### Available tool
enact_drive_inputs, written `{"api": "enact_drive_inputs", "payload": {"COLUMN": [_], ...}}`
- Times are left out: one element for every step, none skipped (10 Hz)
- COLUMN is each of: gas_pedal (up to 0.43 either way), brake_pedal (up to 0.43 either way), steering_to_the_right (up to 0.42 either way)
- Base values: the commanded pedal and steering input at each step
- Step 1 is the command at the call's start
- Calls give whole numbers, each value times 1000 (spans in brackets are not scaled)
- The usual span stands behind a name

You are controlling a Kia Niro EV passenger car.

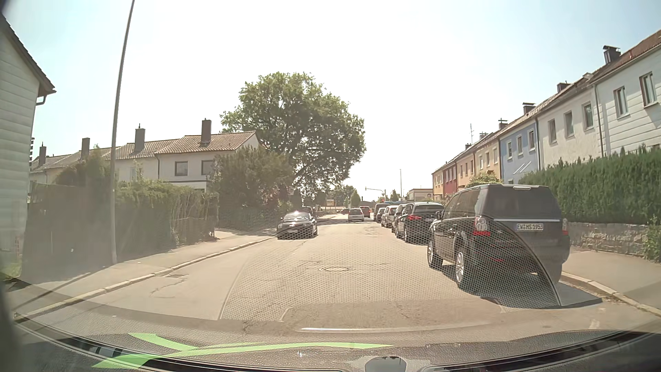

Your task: Follow the waypoints while adhering to traffic rules and regulations

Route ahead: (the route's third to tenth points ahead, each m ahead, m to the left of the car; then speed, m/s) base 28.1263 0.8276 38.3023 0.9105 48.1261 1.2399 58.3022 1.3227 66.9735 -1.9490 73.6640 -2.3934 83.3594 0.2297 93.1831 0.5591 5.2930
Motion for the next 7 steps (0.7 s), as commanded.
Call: {"api": "enact_drive_inputs", "payload": {"gas_pedal": [118, 118, 118, 118, 118, 118, 118], "brake_pedal": [0, 0, 0, 0, 0, 0, 0], "steering_to_the_right": [-19, -19, -19, -18, -17, -16, -16]}}
